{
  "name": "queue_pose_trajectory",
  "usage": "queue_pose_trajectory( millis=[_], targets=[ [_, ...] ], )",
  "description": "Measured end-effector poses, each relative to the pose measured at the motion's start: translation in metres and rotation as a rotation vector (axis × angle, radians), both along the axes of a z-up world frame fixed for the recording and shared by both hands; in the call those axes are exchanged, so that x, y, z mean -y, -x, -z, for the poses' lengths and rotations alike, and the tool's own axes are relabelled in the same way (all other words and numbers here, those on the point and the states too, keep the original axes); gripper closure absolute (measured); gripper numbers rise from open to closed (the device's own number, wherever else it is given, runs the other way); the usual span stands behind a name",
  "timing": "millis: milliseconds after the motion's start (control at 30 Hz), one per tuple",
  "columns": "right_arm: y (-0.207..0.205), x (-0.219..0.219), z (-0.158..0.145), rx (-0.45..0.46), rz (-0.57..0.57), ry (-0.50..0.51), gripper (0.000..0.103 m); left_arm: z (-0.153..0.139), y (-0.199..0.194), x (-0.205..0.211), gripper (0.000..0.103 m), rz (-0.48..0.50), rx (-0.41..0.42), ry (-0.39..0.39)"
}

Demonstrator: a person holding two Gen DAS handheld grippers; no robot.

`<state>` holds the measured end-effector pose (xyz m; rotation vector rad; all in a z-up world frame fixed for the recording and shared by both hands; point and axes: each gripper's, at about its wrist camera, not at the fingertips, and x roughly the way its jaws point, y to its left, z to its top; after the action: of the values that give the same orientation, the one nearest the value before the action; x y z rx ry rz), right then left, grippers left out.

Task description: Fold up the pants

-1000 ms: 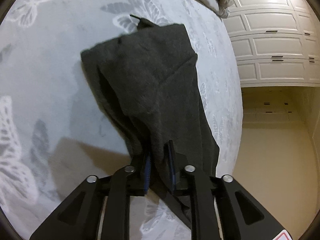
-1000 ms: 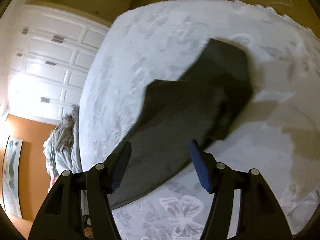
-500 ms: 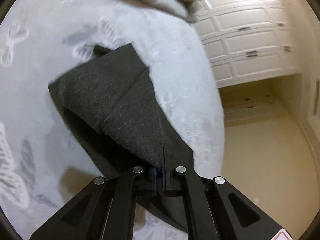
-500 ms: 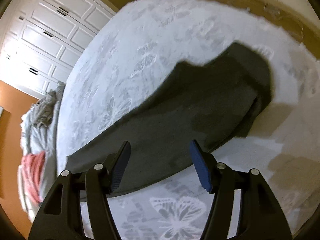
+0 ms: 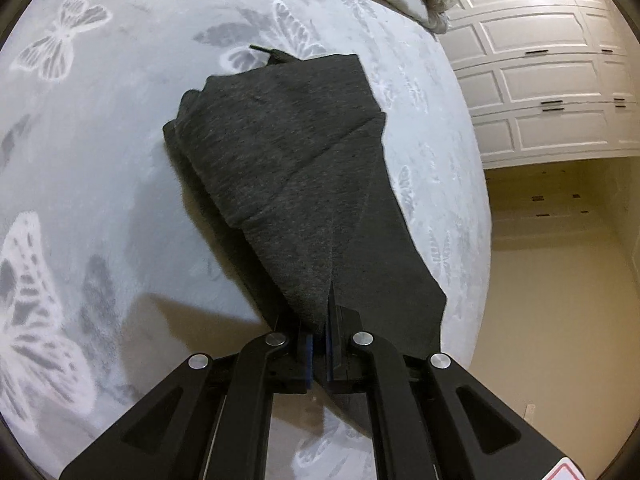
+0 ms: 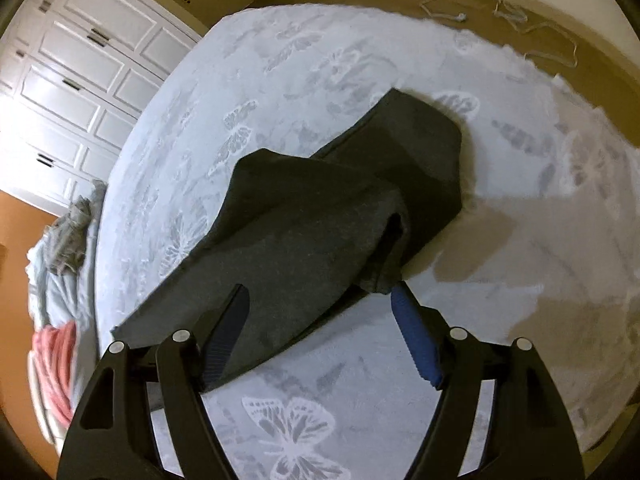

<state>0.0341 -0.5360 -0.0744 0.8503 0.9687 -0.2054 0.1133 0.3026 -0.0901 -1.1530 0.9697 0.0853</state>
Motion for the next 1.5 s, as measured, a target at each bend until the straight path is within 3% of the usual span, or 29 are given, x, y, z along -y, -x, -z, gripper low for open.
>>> queue_pose_trajectory(
  millis=[100,167,267,300,333,367,400,433,467,500,533,567,633,667,767,867,967,1067,1133,1200,1233,1267,1333,1367,1400,1433,1467,1500],
  targets=[
    [-0.009,0.011,0.006,0.041,0.039,-0.002,0.036,0.002,-0.003,0.003,0.101,-0.014,-0.011,-0.007],
    [-0.017,0.018,0.015,0.070,0.057,-0.011,0.057,0.002,-0.002,0.003,0.101,-0.017,-0.017,-0.020],
    [-0.027,0.027,0.033,0.035,0.110,-0.028,0.071,0.006,0.000,0.001,0.101,-0.016,-0.028,-0.033],
    [-0.028,0.028,0.029,0.040,0.118,-0.004,0.091,0.008,0.000,0.001,0.101,-0.016,-0.032,-0.033],
    [-0.027,0.027,0.017,0.078,0.115,0.024,0.097,0.009,0.001,-0.001,0.101,-0.016,-0.034,-0.027],
    [-0.021,0.024,-0.017,0.228,0.113,0.057,0.098,0.010,0.000,-0.001,0.101,-0.013,-0.034,-0.026],
    [-0.015,0.020,-0.041,0.322,0.100,0.086,0.098,0.009,0.001,-0.003,0.101,-0.012,-0.034,-0.032],
    [-0.007,0.007,-0.079,0.435,0.066,0.223,0.098,0.009,0.001,-0.003,0.101,-0.011,-0.034,-0.039],
    [-0.005,-0.003,-0.094,0.448,0.042,0.354,0.097,0.008,0.001,-0.003,0.101,-0.006,-0.035,-0.046],
    [-0.008,-0.014,-0.098,0.398,0.017,0.521,0.092,0.009,0.001,-0.004,0.101,-0.004,-0.039,-0.054],
    [-0.013,-0.014,-0.088,0.324,0.010,0.576,0.066,0.009,0.001,-0.004,0.101,-0.002,-0.042,-0.055],
    [-0.022,-0.005,-0.063,0.167,0.034,0.599,0.049,0.010,0.002,-0.005,0.100,-0.002,-0.044,-0.055],
    [-0.025,0.015,-0.024,-0.064,0.092,0.587,0.050,0.011,0.003,-0.007,0.100,-0.004,-0.047,-0.046],
    [-0.022,0.021,-0.019,-0.092,0.111,0.562,0.050,0.011,0.004,-0.008,0.099,-0.006,-0.048,-0.043],
    [-0.003,0.033,-0.024,-0.053,0.166,0.464,0.049,0.010,0.007,-0.011,0.099,-0.013,-0.049,-0.049],
    [0.005,0.028,-0.023,-0.023,0.148,0.342,0.049,0.010,0.008,-0.010,0.099,-0.019,-0.053,-0.047],
    [-0.002,0.038,0.000,-0.019,0.125,0.161,0.049,0.009,0.009,-0.009,0.099,-0.026,-0.057,-0.055],
    [-0.009,0.041,0.014,0.080,0.164,-0.039,0.049,0.009,0.009,-0.008,0.098,-0.033,-0.061,-0.063],
    [-0.020,0.043,0.023,0.111,0.171,-0.094,0.049,0.009,0.009,-0.007,0.098,-0.034,-0.062,-0.066],
    [-0.032,0.038,0.031,0.109,0.176,-0.082,0.050,0.009,0.009,-0.007,0.098,-0.030,-0.058,-0.067],
    [-0.035,0.037,0.032,0.112,0.174,-0.059,0.065,0.009,0.009,-0.007,0.098,-0.025,-0.056,-0.071],
    [-0.039,0.036,0.029,0.110,0.174,-0.015,0.095,0.008,0.009,-0.007,0.098,-0.019,-0.053,-0.078],
    [-0.029,0.036,-0.003,0.256,0.204,0.013,0.095,0.004,0.008,-0.007,0.098,-0.005,-0.042,-0.110],
    [-0.023,0.029,-0.035,0.379,0.182,0.057,0.095,0.003,0.008,-0.008,0.098,-0.001,-0.038,-0.124],
    [-0.019,0.020,-0.057,0.446,0.149,0.123,0.095,0.000,0.008,-0.010,0.098,0.002,-0.034,-0.145],
    [-0.017,0.012,-0.073,0.468,0.115,0.206,0.094,-0.001,0.009,-0.012,0.098,0.001,-0.033,-0.159],
    [-0.019,0.005,-0.078,0.435,0.094,0.299,0.089,-0.002,0.009,-0.015,0.098,0.000,-0.033,-0.167],
    [-0.024,0.005,-0.064,0.334,0.088,0.363,0.087,-0.001,0.010,-0.019,0.098,-0.005,-0.036,-0.166]
  ],
)
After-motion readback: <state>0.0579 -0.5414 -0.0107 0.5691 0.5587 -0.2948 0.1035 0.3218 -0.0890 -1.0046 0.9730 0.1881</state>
